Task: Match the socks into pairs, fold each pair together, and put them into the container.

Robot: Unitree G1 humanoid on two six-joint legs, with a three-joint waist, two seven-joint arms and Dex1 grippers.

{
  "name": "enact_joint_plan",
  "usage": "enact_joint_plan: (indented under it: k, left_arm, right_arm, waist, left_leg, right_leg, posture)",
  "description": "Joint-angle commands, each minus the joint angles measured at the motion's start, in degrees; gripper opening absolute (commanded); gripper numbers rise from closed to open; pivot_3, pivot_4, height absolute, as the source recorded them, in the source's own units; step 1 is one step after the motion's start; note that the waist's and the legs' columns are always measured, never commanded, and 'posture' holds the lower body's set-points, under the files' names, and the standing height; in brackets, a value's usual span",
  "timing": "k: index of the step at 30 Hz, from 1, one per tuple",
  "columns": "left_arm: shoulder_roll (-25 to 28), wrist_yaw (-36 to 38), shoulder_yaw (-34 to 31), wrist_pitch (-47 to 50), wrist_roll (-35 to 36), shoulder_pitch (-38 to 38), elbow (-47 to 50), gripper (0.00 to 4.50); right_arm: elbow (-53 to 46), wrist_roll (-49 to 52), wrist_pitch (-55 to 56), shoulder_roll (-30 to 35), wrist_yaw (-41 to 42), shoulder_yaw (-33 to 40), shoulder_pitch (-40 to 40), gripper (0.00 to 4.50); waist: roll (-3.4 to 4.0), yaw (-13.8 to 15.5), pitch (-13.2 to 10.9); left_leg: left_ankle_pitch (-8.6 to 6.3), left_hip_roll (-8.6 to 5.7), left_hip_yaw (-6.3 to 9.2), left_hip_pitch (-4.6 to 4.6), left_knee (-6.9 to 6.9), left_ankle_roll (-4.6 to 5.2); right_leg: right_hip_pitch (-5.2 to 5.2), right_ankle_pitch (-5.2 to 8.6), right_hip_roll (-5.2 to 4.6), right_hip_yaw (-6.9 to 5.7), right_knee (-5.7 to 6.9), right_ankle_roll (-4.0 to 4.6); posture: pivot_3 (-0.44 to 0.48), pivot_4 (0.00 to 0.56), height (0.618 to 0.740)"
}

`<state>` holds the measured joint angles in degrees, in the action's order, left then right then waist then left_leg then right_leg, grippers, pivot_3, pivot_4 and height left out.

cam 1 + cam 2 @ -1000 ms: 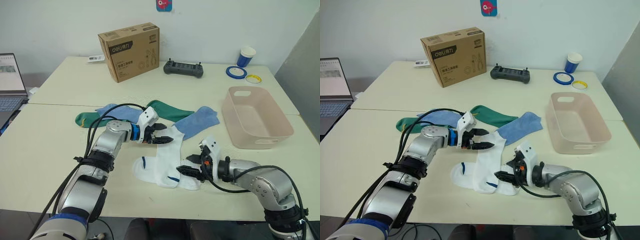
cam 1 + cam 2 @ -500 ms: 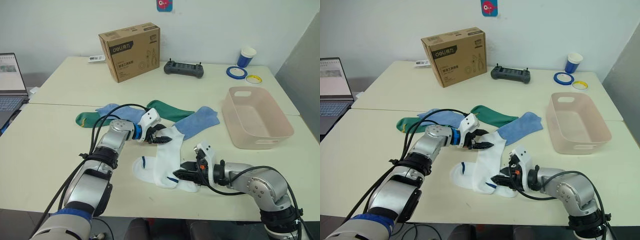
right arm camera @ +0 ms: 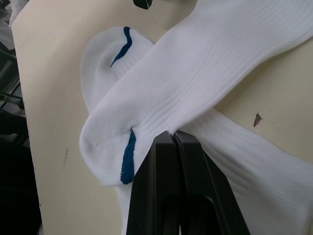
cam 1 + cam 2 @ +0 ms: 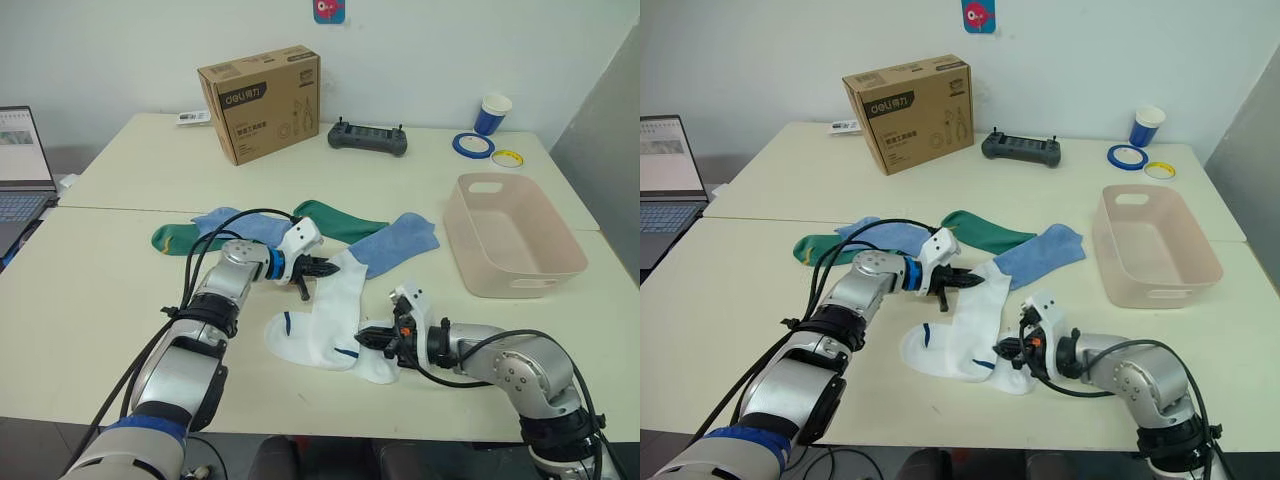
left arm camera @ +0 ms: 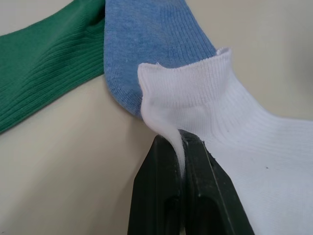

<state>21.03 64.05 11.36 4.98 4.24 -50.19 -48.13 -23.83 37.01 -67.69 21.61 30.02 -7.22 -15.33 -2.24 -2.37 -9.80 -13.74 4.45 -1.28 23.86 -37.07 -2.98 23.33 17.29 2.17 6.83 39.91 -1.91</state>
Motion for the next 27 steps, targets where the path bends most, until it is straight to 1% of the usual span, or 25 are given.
enact_joint_plan:
  k: [1,4,6,9,11,14,16,18,19,21,25,27]
  left_arm:
    - [0.49,-0.46,-2.81,1.83,1.52,-1.0,1.81,0.03]
    - [1.37,-0.83,-4.1,4.09,1.75,-0.13,3.76,0.03]
    - [2.59,0.1,-5.38,9.43,3.55,2.04,8.91,0.03]
    - [4.18,-0.34,-7.13,20.03,6.97,6.06,19.23,0.03]
    - [5.16,-3.03,-8.92,28.68,9.59,9.8,28.39,0.03]
    - [5.71,-6.31,-10.35,35.9,11.96,13.04,36.5,0.03]
    - [5.49,-10.12,-11.42,40.24,13.22,17.79,44.36,0.03]
    - [4.62,-14.54,-12.7,41.51,13.66,22.92,51.87,0.03]
    - [4.44,-15.79,-12.97,41.81,13.9,24.09,53.76,0.03]
    - [4.19,-19.62,-14.29,41.3,13.24,27.9,57.71,0.03]
    - [2.47,-25.32,-17.83,39.36,14.34,32.33,59.94,0.03]
    - [1.11,-27.13,-18.61,36.0,14.25,34.35,59.79,0.03]
  right_arm:
    - [-1.61,1.64,0.61,0.85,0.76,2.5,-1.52,0.0]
    - [-2.87,3.21,-0.3,1.7,1.55,3.53,-2.01,0.0]
    - [-4.77,5.34,-1.77,2.65,2.21,4.61,-2.29,0.0]
    - [-6.64,7.28,-2.59,5.46,3.64,5.63,-2.68,0.0]
    - [-5.98,8.62,-2.96,8.52,5.68,7.39,-3.48,0.0]
    - [-4.55,9.51,-2.43,11.3,7.47,8.29,-4.16,0.0]
    - [-1.67,8.32,-0.49,15.01,11.18,7.67,-4.89,0.0]
    - [2.35,6.79,1.68,17.52,14.49,6.49,-6.43,0.0]
    - [3.42,6.46,2.37,18.02,15.27,6.07,-6.86,0.0]
    - [9.2,3.02,5.92,18.38,16.84,3.29,-9.51,0.0]
    - [16.51,-0.79,10.36,17.16,19.82,-0.35,-13.75,0.0]
    - [19.95,-3.01,12.76,16.46,21.16,-2.29,-15.15,0.0]
  waist:
    - [0.0,0.0,0.0]
    - [0.0,0.0,0.0]
    - [0.0,-0.18,0.0]
    - [0.0,-0.53,0.0]
    - [0.0,-0.67,0.0]
    - [0.0,-0.73,0.0]
    - [0.01,-0.74,0.0]
    - [0.01,-0.78,0.0]
    - [0.01,-0.84,0.0]
    - [0.0,-1.02,0.0]
    - [0.01,-0.9,0.0]
    - [0.01,-0.85,0.0]
  left_leg:
    - [0.0,0.0,0.0,0.0,0.0,0.0]
    - [0.0,0.0,0.0,0.0,0.0,0.0]
    - [0.0,0.01,0.03,0.0,0.01,0.0]
    - [0.0,0.03,0.05,0.01,0.02,0.0]
    - [0.0,0.04,0.09,0.01,0.02,0.0]
    - [0.0,0.04,0.17,0.0,-0.01,-0.01]
    - [0.01,0.04,0.32,-0.01,-0.01,-0.01]
    - [0.01,0.03,0.33,-0.04,-0.01,-0.01]
    - [0.01,0.03,0.31,-0.05,-0.01,-0.02]
    - [0.01,0.03,0.35,-0.06,-0.01,-0.01]
    - [0.04,0.02,0.48,-0.09,-0.02,-0.02]
    - [0.05,0.01,0.48,-0.09,-0.02,-0.02]
  right_leg:
    - [0.0,0.0,0.0,0.0,0.0,0.0]
    - [0.0,0.0,0.0,0.0,0.0,0.0]
    - [0.0,0.0,0.0,-0.02,0.0,0.0]
    - [0.0,0.0,0.0,-0.03,0.02,0.0]
    - [-0.01,0.0,0.0,-0.05,0.02,0.0]
    - [-0.05,0.0,-0.02,-0.12,0.04,0.0]
    - [-0.11,0.01,-0.02,-0.25,0.06,-0.03]
    - [-0.15,0.02,-0.02,-0.25,0.05,-0.04]
    - [-0.16,0.02,-0.04,-0.23,0.05,-0.03]
    - [-0.16,0.0,-0.04,-0.25,0.06,0.0]
    - [-0.16,-0.01,0.0,-0.3,0.07,0.01]
    - [-0.16,-0.04,-0.01,-0.29,0.07,0.05]
  posture:
    - [0.0,0.15,0.74]
    - [0.0,0.15,0.74]
    - [0.0,0.15,0.74]
    - [0.0,0.15,0.74]
    - [0.0,0.15,0.74]
    - [0.0,0.15,0.74]
    - [0.0,0.15,0.74]
    - [0.0,0.15,0.74]
    - [0.0,0.15,0.74]
    - [0.0,0.15,0.74]
    - [0.0,0.15,0.74]
    - [0.0,0.15,0.74]
